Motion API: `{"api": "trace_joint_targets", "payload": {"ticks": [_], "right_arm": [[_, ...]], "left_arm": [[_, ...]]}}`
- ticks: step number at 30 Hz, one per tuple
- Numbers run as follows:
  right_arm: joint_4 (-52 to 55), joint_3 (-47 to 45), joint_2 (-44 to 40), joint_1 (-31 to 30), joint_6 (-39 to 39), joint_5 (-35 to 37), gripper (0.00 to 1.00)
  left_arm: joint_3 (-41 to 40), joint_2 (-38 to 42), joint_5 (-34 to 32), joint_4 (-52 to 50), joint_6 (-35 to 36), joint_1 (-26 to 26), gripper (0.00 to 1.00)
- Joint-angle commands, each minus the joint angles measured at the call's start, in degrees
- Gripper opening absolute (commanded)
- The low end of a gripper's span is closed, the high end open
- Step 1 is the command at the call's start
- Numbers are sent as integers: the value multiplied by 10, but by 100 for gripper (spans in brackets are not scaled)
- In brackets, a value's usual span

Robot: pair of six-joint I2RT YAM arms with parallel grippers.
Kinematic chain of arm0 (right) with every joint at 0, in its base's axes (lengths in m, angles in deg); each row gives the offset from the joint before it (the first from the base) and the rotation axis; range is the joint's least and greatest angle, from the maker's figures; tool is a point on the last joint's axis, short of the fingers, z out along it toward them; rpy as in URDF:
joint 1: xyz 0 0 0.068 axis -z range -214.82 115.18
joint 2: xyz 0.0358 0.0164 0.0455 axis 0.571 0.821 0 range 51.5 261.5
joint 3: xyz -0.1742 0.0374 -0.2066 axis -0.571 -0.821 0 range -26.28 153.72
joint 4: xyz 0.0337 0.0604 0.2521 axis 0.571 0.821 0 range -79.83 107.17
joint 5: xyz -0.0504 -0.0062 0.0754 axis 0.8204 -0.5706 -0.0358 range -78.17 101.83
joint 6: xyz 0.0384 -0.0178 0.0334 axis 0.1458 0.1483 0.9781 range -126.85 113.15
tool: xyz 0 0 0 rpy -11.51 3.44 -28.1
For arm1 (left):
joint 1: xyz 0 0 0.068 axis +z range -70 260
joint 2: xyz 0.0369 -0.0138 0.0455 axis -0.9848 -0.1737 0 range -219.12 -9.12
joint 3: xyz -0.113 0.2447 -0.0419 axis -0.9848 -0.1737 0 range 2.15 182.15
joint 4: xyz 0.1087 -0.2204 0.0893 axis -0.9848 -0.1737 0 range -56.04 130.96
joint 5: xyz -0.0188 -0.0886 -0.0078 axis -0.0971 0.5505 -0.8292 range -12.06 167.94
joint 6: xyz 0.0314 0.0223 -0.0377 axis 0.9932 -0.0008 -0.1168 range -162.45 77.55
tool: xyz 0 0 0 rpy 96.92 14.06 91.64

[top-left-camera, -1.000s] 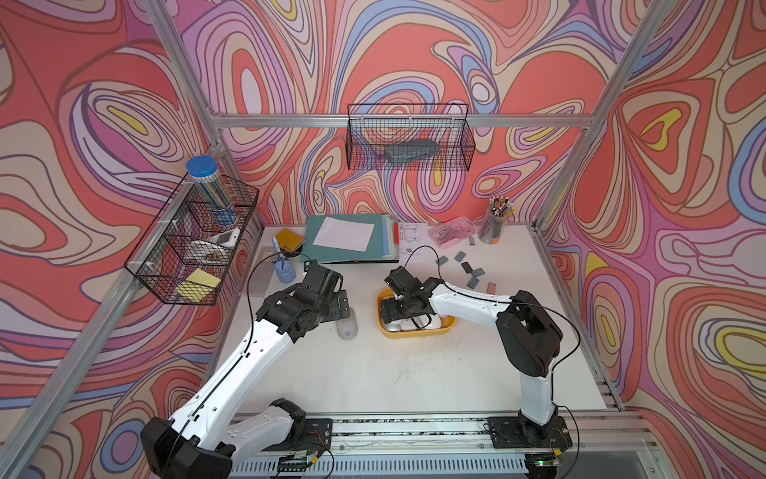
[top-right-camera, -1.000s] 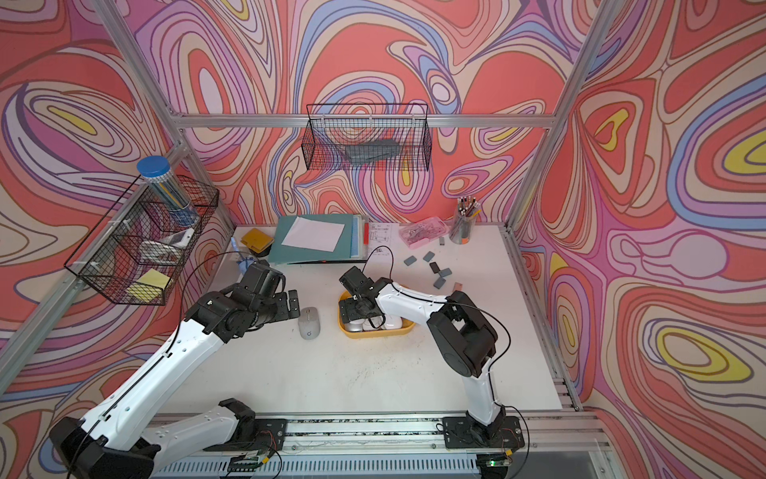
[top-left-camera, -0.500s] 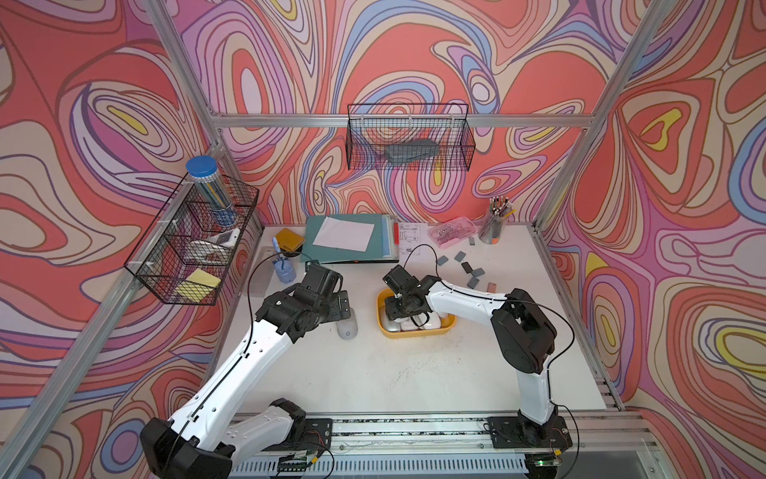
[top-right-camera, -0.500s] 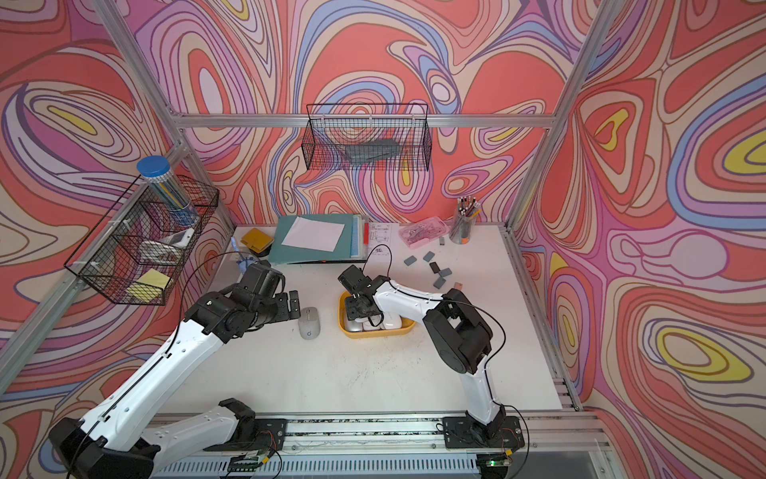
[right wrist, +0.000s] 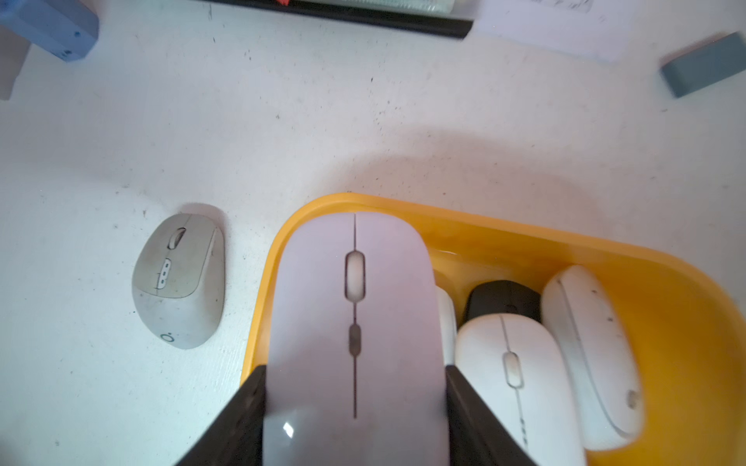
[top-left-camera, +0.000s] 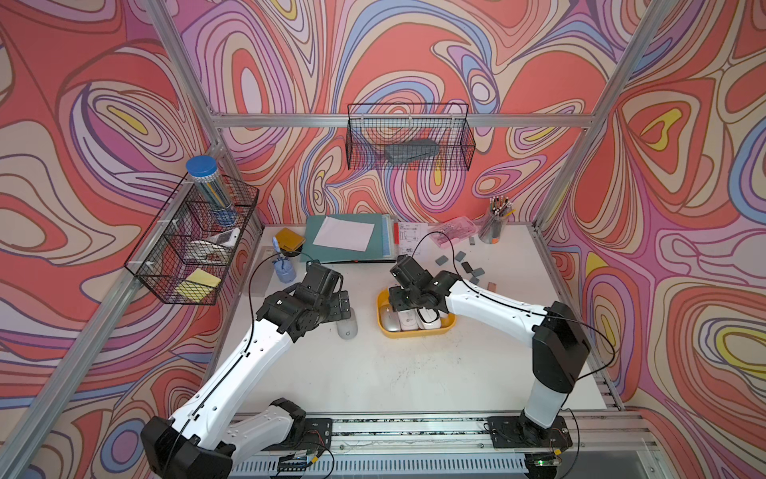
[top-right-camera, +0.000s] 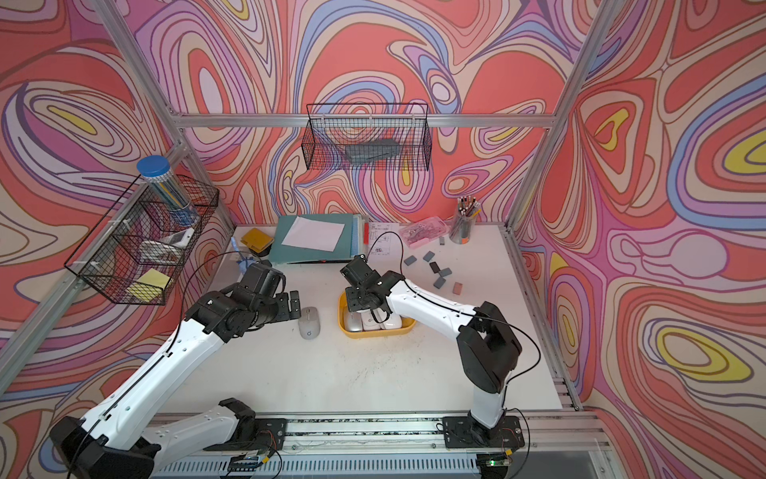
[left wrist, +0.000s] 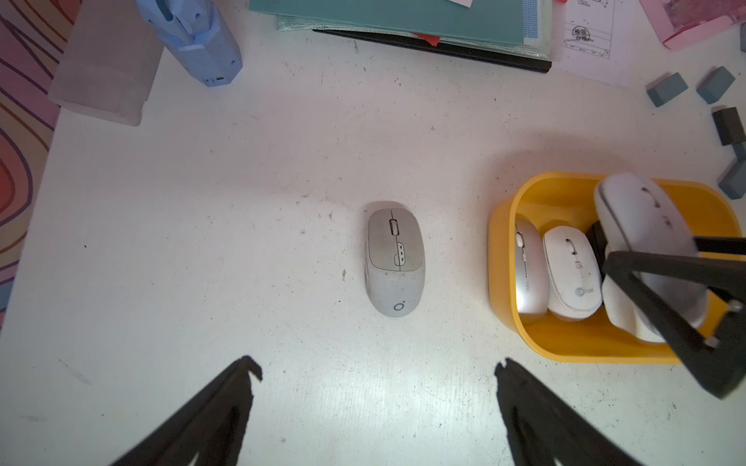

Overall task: Take out the mouse from the storage box
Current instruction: Pick up the mouse from the storage box, then place the mouse at the center of the board.

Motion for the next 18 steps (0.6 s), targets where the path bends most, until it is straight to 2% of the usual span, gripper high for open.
{"api": "trace_joint_targets", "payload": {"ticks": [1, 4, 6, 12, 15, 18], "right_arm": [[45, -26, -39, 0, 0, 82, 53], [87, -50, -67, 14, -1, 137, 54], [96, -77, -90, 38, 4, 139, 54], [89, -167, -159, 145, 18, 102, 54], [74, -203, -163, 201, 22, 70, 53], [58, -231, -145, 230, 27, 47, 53]], "left_arm": [[-4, 3, 7, 2, 7, 3, 98], [-4, 2, 16, 6, 8, 4, 98], [-4, 3, 21, 6, 9, 3, 98], [-8, 10, 28, 10, 11, 4, 98], [-9, 9, 36, 11, 11, 3, 98], [-9, 9, 38, 10, 12, 3, 98]]}}
